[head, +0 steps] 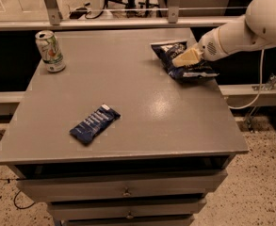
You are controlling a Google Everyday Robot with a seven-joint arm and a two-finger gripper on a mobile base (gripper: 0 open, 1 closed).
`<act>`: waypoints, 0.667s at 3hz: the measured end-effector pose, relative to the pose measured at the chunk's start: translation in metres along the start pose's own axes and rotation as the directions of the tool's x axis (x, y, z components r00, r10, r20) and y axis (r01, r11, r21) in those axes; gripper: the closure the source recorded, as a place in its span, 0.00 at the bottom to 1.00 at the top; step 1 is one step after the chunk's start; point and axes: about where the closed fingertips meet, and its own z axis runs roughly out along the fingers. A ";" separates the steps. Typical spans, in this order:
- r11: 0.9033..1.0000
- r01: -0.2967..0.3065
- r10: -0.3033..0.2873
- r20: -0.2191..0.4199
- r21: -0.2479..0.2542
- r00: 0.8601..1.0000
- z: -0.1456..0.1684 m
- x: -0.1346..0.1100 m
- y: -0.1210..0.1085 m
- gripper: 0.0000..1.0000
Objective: Pick blue chip bag
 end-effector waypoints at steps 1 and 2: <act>1.000 0.001 -0.001 0.003 -0.004 1.000 -0.002 0.001 0.000 0.81; 0.995 0.050 -0.041 0.098 -0.091 0.994 -0.029 -0.037 0.019 1.00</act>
Offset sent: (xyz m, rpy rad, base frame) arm -0.0240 0.0186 0.1139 0.2113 -0.1159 0.2128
